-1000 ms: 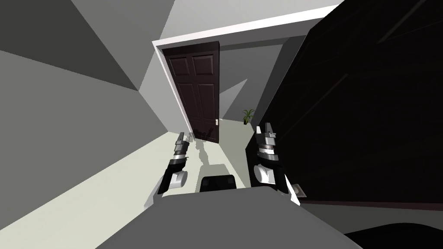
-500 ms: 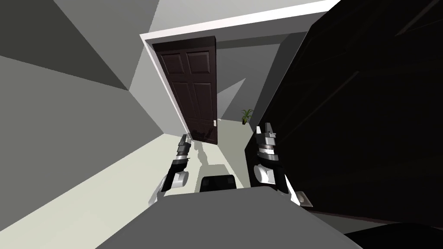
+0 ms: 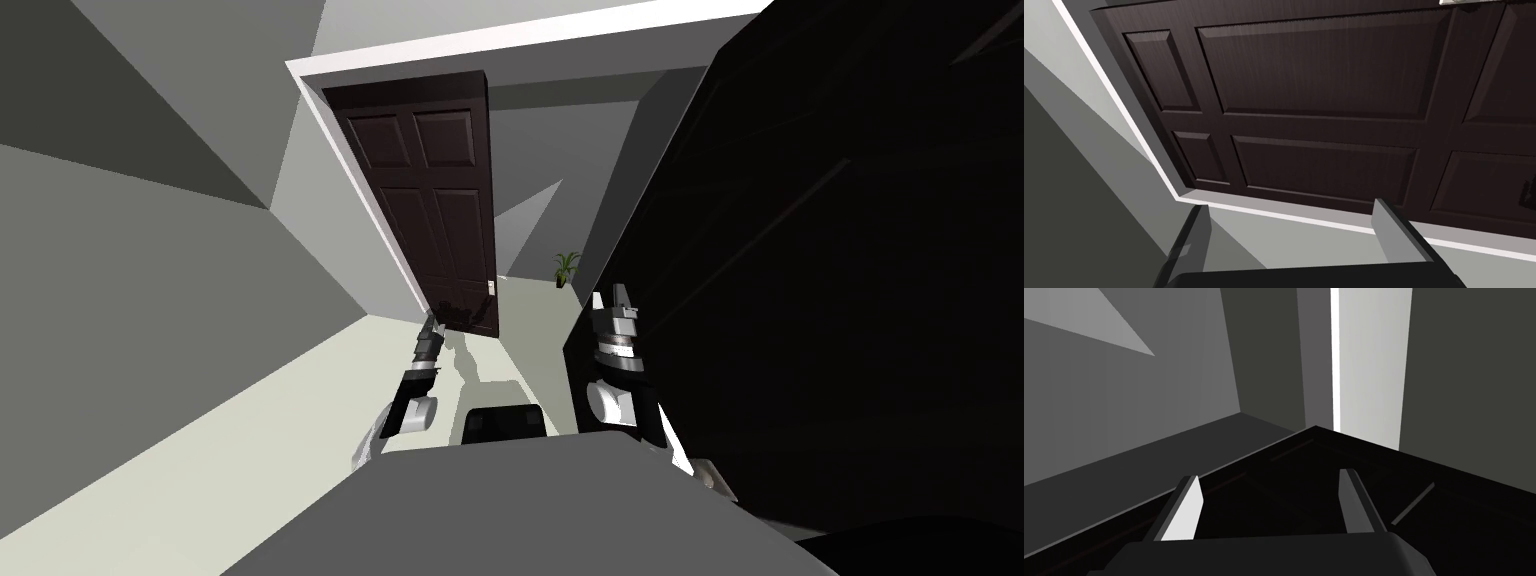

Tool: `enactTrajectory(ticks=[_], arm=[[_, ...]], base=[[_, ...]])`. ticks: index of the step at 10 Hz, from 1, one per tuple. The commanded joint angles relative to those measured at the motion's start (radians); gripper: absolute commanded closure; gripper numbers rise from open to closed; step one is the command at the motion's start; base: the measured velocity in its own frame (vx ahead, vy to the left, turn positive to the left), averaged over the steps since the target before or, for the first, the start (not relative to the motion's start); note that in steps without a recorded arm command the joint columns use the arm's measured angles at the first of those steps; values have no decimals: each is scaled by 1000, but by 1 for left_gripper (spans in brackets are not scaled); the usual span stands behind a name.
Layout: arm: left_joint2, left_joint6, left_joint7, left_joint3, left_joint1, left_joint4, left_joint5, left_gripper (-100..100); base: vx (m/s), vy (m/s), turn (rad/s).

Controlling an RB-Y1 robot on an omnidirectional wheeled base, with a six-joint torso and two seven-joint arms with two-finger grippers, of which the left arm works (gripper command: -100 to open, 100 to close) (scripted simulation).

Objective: Pull the door open

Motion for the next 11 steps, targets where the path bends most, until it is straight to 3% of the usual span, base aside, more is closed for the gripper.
enactTrajectory(ticks=[1,11], arm=[[4,-16,9,-5,-9,42,0,-100],[42,-91,67,-19,-89,301,10,-100]], base=[[112,-30,-66],[106,-13,-72]])
